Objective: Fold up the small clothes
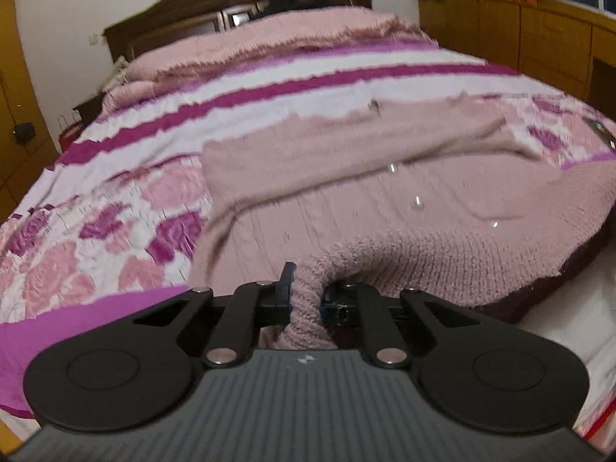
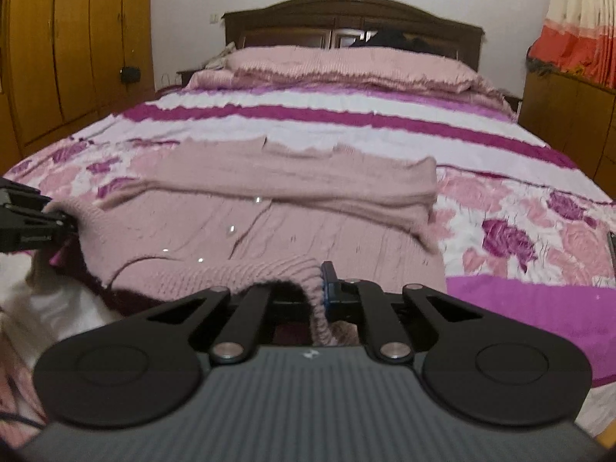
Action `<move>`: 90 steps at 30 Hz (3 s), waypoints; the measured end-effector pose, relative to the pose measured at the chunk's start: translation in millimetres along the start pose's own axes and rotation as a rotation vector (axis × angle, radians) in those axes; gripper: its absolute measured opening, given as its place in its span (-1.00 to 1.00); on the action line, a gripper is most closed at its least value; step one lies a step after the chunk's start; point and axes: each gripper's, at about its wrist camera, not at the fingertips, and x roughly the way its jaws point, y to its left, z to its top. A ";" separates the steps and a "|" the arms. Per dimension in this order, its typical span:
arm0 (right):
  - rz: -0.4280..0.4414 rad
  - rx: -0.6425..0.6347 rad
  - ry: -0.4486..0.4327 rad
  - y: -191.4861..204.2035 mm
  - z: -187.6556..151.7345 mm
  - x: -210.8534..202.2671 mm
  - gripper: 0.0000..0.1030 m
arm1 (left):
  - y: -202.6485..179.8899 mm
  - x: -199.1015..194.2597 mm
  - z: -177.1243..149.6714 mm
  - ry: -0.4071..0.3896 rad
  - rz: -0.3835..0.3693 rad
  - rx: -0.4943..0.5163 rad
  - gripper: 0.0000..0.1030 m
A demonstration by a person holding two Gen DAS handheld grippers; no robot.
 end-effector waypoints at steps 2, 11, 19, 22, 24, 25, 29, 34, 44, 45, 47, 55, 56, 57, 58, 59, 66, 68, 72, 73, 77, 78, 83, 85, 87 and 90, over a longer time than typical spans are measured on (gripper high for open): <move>0.000 0.001 -0.012 -1.1 5.4 1.9 -0.84 | 1.8 -3.3 7.6 -0.017 0.010 -0.019 -0.78; 0.003 0.011 -0.090 -15.1 38.1 25.7 -0.84 | 7.0 5.2 50.7 -0.074 0.044 -0.040 -0.79; -0.007 -0.016 -0.140 -25.1 70.2 54.7 -0.84 | 8.5 29.2 95.8 -0.135 0.072 -0.045 -0.80; -0.017 -0.038 -0.165 -27.1 84.1 64.2 -0.84 | 11.1 39.9 112.8 -0.157 0.084 -0.033 -0.80; -0.027 -0.061 -0.183 -27.5 93.6 71.1 -0.84 | 12.9 48.1 124.8 -0.175 0.094 -0.028 -0.80; -0.033 -0.071 -0.189 -27.7 98.1 75.1 -0.84 | 14.3 52.6 130.3 -0.182 0.098 -0.026 -0.80; -0.041 -0.086 -0.175 -34.2 116.2 104.9 -0.84 | 21.6 81.6 153.5 -0.185 0.113 -0.018 -0.80; -0.065 -0.100 -0.117 -44.1 125.4 156.4 -0.84 | 27.9 137.9 174.0 -0.152 0.125 -0.018 -0.80; -0.084 -0.025 0.082 -56.5 104.7 257.0 -0.80 | 29.1 259.1 168.3 0.014 0.136 0.024 -0.77; -0.087 -0.008 0.094 -57.2 101.1 263.7 -0.80 | 29.2 266.5 166.0 0.028 0.134 0.031 -0.77; -0.092 0.015 0.104 -57.8 96.8 271.0 -0.79 | 29.8 277.0 162.1 0.046 0.129 0.046 -0.68; -0.076 0.071 0.092 -68.4 103.3 253.2 0.02 | 42.4 267.6 165.5 0.049 0.121 0.033 0.15; -0.075 0.071 0.074 -70.5 104.8 247.3 0.21 | 44.6 260.5 166.5 0.040 0.109 0.028 0.20; -0.070 0.065 0.061 -72.0 106.1 242.3 0.23 | 47.1 252.1 167.6 0.028 0.098 0.027 0.29; -0.066 0.057 0.053 -72.6 106.9 235.4 0.22 | 48.0 245.0 168.1 0.018 0.096 0.029 0.37; -0.062 0.054 0.047 -74.0 108.6 231.8 0.22 | 48.5 236.5 168.0 0.006 0.101 0.033 0.39; -0.002 0.015 0.011 -69.5 103.1 196.8 0.23 | 46.1 182.1 150.6 -0.013 0.063 0.016 0.47; 0.009 -0.035 0.011 -62.3 100.0 191.9 0.23 | 43.7 172.3 144.4 -0.003 0.037 0.015 0.47; 0.024 -0.102 0.018 -51.4 92.9 190.5 0.23 | 39.4 157.9 131.0 -0.008 0.002 0.005 0.47; 0.031 -0.105 0.027 -49.8 91.0 192.5 0.23 | 37.7 157.2 127.2 0.001 -0.010 0.002 0.47; 0.039 -0.105 0.054 -46.7 86.1 203.9 0.23 | 31.2 166.1 115.5 0.043 -0.048 -0.035 0.47; 0.040 -0.109 0.055 -45.9 85.8 207.8 0.23 | 28.8 170.4 114.3 0.050 -0.057 -0.045 0.47; 0.049 -0.162 0.089 -38.4 81.3 228.8 0.23 | 16.3 199.5 115.9 0.040 -0.054 -0.049 0.47; 0.055 -0.183 0.079 -36.3 78.7 235.5 0.23 | 14.3 212.5 119.5 0.026 -0.038 -0.054 0.47; 0.055 -0.190 0.059 -37.1 77.8 238.2 0.19 | 14.8 223.0 122.7 -0.016 0.012 -0.040 0.19; 0.023 -0.177 0.031 -43.5 83.2 239.5 -0.63 | 23.3 238.4 133.0 0.003 0.097 -0.023 -0.63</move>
